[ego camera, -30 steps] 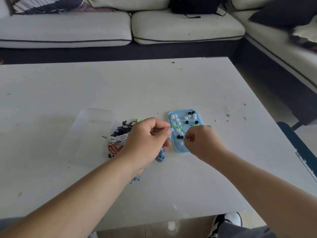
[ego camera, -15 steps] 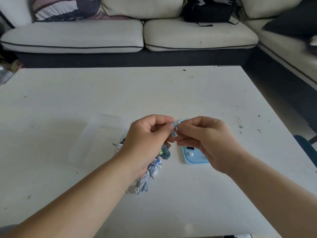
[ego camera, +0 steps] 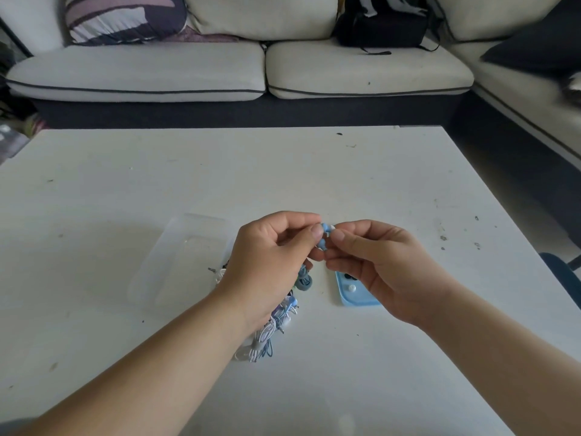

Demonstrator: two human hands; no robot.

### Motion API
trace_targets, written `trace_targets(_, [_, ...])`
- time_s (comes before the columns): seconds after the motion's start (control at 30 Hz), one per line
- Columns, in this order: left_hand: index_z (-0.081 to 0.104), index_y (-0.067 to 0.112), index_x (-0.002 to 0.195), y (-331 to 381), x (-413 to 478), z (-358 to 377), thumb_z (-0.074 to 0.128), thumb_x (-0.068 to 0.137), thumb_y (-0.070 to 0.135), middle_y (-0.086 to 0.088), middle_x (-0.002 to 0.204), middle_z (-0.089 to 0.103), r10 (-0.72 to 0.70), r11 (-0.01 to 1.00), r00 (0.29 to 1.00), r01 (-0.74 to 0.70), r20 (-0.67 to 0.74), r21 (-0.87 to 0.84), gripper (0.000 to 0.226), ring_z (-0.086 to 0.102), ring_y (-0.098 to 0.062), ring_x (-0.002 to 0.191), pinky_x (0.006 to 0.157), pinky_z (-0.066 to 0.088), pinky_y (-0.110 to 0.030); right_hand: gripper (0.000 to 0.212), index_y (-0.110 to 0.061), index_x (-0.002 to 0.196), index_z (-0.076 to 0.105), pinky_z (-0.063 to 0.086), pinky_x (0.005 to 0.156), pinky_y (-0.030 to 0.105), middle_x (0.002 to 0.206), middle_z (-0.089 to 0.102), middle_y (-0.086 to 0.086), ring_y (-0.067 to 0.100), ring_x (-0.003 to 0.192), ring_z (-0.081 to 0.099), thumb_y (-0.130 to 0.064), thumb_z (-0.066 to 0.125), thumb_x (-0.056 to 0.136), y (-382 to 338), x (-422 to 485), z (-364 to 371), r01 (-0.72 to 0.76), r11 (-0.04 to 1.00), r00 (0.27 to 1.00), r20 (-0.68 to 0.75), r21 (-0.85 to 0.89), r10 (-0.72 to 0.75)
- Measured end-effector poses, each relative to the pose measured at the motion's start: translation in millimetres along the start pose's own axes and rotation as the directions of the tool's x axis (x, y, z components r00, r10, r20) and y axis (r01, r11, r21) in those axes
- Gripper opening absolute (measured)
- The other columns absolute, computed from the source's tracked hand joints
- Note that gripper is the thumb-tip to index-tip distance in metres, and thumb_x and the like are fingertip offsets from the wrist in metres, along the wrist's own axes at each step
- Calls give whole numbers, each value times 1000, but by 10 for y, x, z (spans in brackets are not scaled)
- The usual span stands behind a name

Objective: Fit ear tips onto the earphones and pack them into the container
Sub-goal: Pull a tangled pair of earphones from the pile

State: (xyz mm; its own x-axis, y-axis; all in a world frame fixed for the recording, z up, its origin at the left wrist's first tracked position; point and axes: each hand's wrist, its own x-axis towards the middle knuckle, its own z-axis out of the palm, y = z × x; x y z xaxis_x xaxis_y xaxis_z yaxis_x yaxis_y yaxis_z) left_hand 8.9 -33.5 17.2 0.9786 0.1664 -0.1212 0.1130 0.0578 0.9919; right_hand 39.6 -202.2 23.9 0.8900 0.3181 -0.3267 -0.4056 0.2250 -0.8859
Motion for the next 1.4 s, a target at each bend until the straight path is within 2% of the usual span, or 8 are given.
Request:
trace_targets(0.13, [76, 17, 99, -15, -1, 8, 72, 95, 10, -2, 82, 79, 17, 1000, 1000, -17, -15, 12, 9, 75, -13, 74, 72, 62, -29, 19, 3, 91, 73, 61, 70, 28, 98, 74, 30, 36, 90, 73, -11, 74, 78, -2, -28, 26, 33, 999, 999, -22, -4, -33])
trace_targets(0.27, [75, 15, 99, -43, 0, 23, 72, 95, 10, -3, 82, 79, 33, 999, 999, -32, -17, 30, 8, 75, -13, 74, 71, 61, -29, 12, 8, 95, 72, 60, 70, 28, 96, 74, 30, 34, 87, 75, -3, 71, 89, 8, -50, 64, 60, 997, 997, -45, -42, -62])
trace_targets(0.47, [73, 15, 97, -62, -13, 31, 71, 95, 8, -1, 81, 78, 58, 998, 998, -58, -22, 31, 7, 74, -13, 74, 70, 60, -27, 8, 3, 85, 75, 59, 69, 28, 89, 76, 25, 31, 80, 76, 1, 70, 90, 59, -65, 136, 104, 994, 989, -102, -47, -108])
trace_targets(0.67, [76, 15, 98, -33, 10, -1, 73, 94, 11, -5, 81, 78, 16, 1000, 999, -16, -33, -9, 7, 72, -15, 71, 64, 58, -28, 12, 4, 94, 76, 61, 73, 31, 95, 75, 27, 33, 88, 74, -4, 67, 93, 29, -74, 108, 70, 997, 997, -34, -20, -70])
trace_targets(0.8, [74, 10, 103, 6, 34, -5, 72, 94, 6, -9, 84, 78, -41, 995, 998, 44, 40, -88, 10, 73, -19, 74, 73, 59, -36, 11, 3, 93, 72, 61, 68, 32, 85, 71, 19, 30, 79, 69, -6, 67, 91, -28, -13, 2, 3, 999, 999, -47, 32, -1])
trace_targets(0.93, [73, 6, 106, 10, 26, -8, 70, 94, 4, -9, 84, 77, -74, 987, 993, 87, 96, -135, 12, 71, -18, 72, 69, 56, -33, 25, 3, 105, 70, 59, 65, 30, 87, 68, 18, 27, 75, 67, -12, 69, 85, -9, 13, -75, -8, 999, 999, 34, 45, 6])
trace_targets(1.23, [74, 8, 108, -5, -6, 26, 68, 95, 4, -11, 87, 77, -126, 976, 979, 152, 162, -156, 15, 70, -17, 70, 62, 54, -25, 23, -3, 95, 76, 55, 65, 30, 90, 63, 19, 24, 71, 62, -23, 70, 85, 59, 0, -193, -29, 997, 995, 88, -71, 36])
trace_targets(1.4, [73, 5, 109, 7, -18, 43, 66, 95, 3, -6, 85, 77, -135, 972, 970, 169, 204, -163, 15, 70, -17, 70, 61, 54, -23, 30, 2, 102, 71, 54, 66, 31, 93, 61, 20, 24, 71, 60, -23, 68, 86, 71, 0, -260, -33, 998, 993, 109, -62, 39])
